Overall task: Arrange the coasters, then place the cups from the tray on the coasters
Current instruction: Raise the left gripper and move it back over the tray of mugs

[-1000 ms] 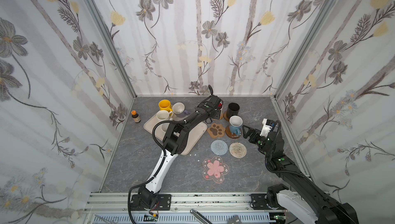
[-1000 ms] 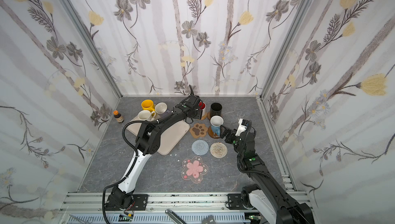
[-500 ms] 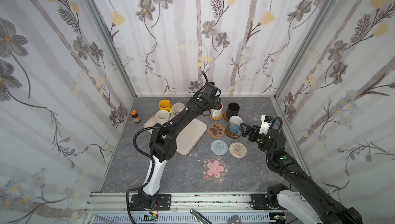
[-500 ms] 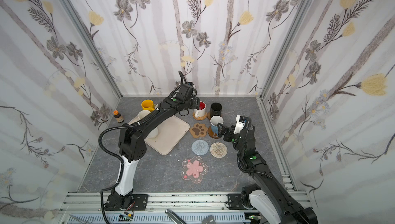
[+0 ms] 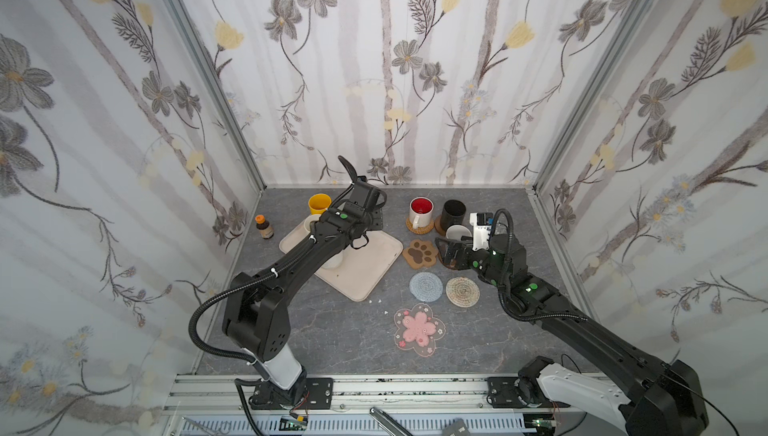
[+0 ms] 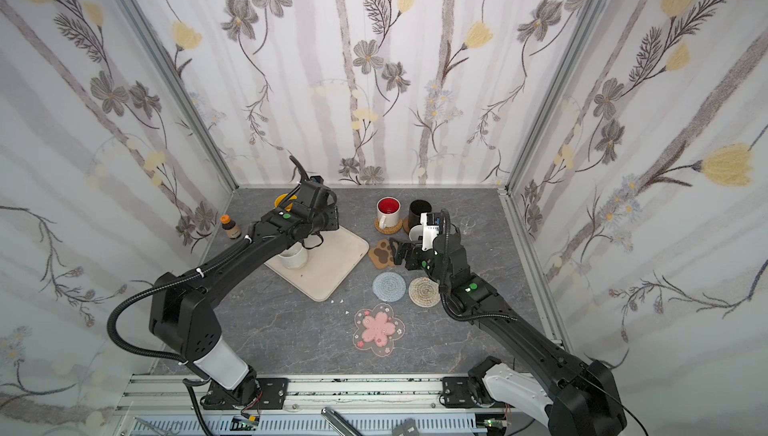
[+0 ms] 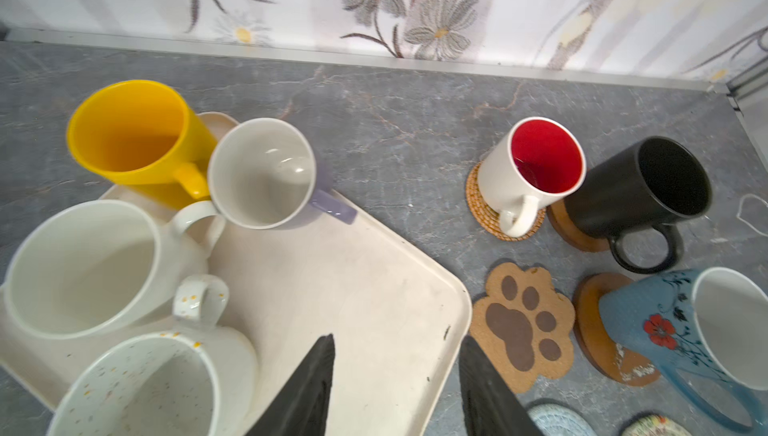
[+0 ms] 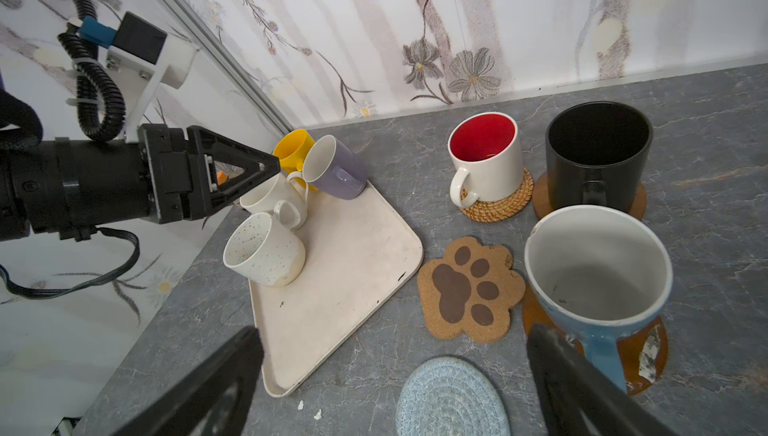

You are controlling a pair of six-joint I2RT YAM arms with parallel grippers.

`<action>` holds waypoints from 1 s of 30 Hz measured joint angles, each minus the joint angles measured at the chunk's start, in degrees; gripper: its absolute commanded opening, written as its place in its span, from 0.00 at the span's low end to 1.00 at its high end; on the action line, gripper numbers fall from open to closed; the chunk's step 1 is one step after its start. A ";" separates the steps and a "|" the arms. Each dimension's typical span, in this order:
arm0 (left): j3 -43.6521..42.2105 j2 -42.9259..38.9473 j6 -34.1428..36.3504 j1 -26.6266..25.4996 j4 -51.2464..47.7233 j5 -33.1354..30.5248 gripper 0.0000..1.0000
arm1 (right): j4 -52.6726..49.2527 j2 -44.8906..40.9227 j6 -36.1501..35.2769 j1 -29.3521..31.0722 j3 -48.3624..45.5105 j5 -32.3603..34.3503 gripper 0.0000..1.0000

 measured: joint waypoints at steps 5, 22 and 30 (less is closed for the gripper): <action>-4.44 -3.34 0.09 3.30 0.33 0.42 0.66 | -0.55 3.93 0.00 1.90 3.28 0.31 1.00; 6.88 11.08 7.34 12.02 -8.26 2.84 0.71 | 0.13 10.67 -1.18 2.71 3.93 -0.17 1.00; 9.49 16.37 8.68 12.76 -10.21 2.51 0.70 | 0.74 11.85 -1.88 2.23 3.17 -1.27 1.00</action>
